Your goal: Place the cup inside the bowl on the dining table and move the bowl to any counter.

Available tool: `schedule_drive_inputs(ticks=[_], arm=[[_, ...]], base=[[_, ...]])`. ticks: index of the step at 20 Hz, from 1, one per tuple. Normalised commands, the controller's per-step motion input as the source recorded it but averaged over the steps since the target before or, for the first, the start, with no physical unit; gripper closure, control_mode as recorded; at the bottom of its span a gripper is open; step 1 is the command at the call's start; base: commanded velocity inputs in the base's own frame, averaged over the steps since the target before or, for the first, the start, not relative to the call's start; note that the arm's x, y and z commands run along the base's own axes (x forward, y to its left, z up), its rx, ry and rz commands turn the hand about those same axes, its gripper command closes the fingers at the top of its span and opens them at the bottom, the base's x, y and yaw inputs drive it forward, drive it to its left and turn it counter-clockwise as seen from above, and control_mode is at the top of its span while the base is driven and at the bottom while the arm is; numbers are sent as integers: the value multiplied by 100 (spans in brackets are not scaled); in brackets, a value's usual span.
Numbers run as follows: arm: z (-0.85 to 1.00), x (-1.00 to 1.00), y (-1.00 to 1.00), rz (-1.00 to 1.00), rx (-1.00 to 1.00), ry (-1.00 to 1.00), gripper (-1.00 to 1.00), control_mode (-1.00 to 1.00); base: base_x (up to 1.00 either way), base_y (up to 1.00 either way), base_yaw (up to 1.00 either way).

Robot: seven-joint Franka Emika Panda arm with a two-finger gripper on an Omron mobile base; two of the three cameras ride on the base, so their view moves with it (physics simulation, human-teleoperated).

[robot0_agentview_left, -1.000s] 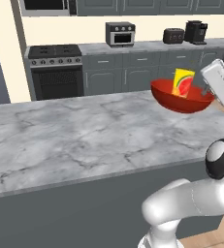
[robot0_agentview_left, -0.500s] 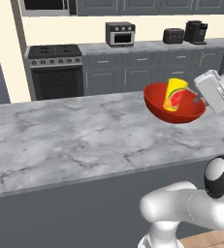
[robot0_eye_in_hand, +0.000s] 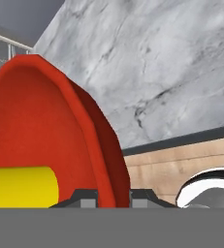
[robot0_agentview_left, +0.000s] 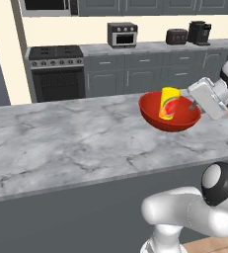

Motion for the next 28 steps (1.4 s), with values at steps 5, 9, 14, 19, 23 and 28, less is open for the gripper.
schedule_drive_inputs(ticks=[5, 9, 14, 19, 23, 28], arm=[[-21, 7, 0, 0, 0, 0, 100, -100], [-31, 0, 1, 0, 0, 0, 100, -100], [-26, 0, 6, 0, 0, 0, 100, -100], [-20, 1, 9, 0, 0, 0, 100, -100], [-21, 31, 3, 0, -1, 1, 100, -100], [-15, 41, 6, 0, -1, 3, 100, -100]], base=[[0, 0, 0], [0, 0, 0], [0, 0, 0], [0, 0, 0], [0, 0, 0], [0, 0, 0]])
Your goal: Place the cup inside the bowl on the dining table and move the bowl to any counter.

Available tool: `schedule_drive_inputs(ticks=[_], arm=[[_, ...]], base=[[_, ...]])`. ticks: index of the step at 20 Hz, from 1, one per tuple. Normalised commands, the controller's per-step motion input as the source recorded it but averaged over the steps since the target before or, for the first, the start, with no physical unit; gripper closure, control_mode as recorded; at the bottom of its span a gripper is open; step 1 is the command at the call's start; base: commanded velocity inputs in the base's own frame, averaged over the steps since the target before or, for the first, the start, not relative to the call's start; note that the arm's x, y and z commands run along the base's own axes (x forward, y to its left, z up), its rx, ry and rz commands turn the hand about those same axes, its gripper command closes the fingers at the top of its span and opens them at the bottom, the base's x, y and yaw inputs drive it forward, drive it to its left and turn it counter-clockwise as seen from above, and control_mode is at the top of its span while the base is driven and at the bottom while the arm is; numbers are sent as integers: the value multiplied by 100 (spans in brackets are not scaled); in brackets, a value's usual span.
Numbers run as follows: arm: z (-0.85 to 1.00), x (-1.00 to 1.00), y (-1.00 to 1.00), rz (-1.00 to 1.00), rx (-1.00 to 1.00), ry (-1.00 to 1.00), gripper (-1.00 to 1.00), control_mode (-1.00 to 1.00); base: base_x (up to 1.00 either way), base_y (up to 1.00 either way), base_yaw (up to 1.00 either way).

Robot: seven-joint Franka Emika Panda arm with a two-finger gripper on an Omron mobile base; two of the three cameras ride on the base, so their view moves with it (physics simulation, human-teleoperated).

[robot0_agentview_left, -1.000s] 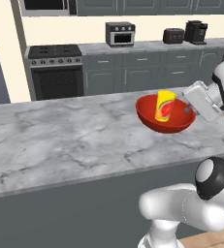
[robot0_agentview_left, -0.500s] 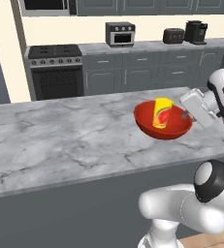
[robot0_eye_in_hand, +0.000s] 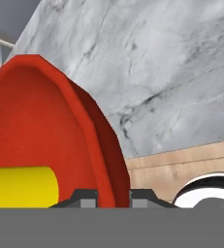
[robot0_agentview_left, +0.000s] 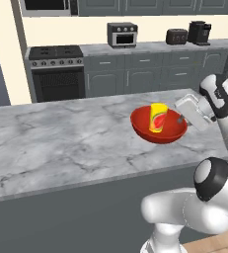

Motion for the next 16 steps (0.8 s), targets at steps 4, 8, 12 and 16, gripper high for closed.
schedule_drive_inputs(ticks=[4, 8, 12, 16], arm=[[-9, 42, 7, 0, -1, 2, 100, -100], [-10, 36, 5, 0, -2, 0, 100, -100], [-17, 29, 6, -1, -2, 0, 100, -100], [-23, 22, 8, -2, -3, 0, 100, -100]], base=[[0, 0, 0], [0, 0, 0], [0, 0, 0], [0, 0, 0]])
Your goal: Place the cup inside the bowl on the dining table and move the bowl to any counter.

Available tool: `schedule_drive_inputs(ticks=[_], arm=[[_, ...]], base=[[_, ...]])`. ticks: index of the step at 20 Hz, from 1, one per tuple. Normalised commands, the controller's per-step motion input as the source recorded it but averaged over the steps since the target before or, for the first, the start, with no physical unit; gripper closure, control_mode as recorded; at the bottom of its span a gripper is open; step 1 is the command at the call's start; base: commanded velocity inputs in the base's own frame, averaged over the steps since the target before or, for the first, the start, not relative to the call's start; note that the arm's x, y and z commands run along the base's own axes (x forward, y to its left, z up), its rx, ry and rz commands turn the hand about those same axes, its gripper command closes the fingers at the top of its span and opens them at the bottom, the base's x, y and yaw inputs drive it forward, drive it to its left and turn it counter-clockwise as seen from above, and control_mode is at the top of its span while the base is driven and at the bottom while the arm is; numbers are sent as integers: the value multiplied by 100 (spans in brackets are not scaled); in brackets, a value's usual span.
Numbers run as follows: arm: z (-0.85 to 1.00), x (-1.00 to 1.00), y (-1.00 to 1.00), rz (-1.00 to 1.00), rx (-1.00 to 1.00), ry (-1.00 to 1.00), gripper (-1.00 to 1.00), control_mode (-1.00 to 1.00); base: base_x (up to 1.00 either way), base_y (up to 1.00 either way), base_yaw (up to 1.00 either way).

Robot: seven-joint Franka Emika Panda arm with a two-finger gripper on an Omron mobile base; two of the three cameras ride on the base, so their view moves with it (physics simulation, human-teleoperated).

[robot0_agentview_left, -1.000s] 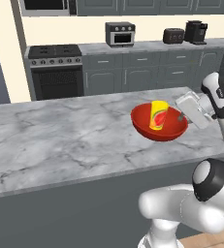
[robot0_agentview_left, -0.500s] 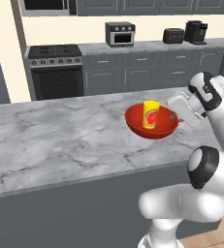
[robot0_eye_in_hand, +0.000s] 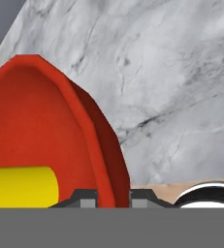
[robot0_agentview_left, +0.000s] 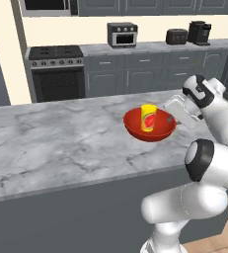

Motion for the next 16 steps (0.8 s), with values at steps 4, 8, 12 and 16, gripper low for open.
schedule_drive_inputs(ticks=[4, 8, 12, 16], arm=[[-26, 13, 4, -1, -3, 0, 100, -100], [-26, 13, 3, -1, -3, 0, 100, -100], [-25, 14, 0, -1, -2, 0, 100, -100], [-33, 12, 0, -1, -2, 0, 100, -100]], base=[[0, 0, 0], [0, 0, 0], [0, 0, 0], [0, 0, 0]])
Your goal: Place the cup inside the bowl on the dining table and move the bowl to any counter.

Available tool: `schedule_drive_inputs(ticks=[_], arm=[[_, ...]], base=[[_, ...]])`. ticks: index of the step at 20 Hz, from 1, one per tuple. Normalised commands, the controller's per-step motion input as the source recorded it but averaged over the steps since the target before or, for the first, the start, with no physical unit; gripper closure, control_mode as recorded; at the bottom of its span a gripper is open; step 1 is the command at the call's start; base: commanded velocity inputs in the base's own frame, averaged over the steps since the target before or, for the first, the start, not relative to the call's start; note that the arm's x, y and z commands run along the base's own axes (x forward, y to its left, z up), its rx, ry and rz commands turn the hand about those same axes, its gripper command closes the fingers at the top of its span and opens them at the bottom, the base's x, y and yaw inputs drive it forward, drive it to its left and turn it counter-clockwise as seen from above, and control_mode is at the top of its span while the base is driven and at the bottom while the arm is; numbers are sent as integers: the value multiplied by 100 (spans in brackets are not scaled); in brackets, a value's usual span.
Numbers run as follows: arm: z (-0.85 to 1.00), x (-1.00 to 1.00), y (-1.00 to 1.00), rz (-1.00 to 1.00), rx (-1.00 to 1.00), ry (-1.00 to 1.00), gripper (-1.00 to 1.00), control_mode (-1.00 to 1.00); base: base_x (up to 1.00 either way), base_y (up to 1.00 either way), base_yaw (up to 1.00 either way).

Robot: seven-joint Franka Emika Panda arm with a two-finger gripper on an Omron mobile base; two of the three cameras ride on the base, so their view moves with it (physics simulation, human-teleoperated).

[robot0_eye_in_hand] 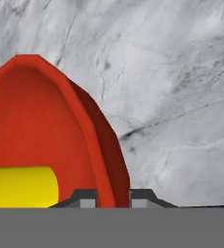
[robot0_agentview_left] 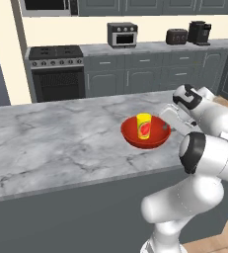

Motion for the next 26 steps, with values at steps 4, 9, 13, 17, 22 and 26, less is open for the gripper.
schedule_drive_inputs(ticks=[4, 9, 13, 17, 22, 26], arm=[[-35, 9, 0, 0, 0, 2, 100, -100], [-26, 3, 0, -1, 0, 2, 100, -100], [-17, 0, 0, -2, 0, 3, 100, -100], [-15, 0, 0, -1, 0, 1, 100, -100], [-21, 2, 0, -1, 0, 1, 100, -100], [-25, 4, 0, -1, 0, 1, 100, -100]], base=[[0, 0, 0], [0, 0, 0], [0, 0, 0], [0, 0, 0], [0, 0, 0], [0, 0, 0]])
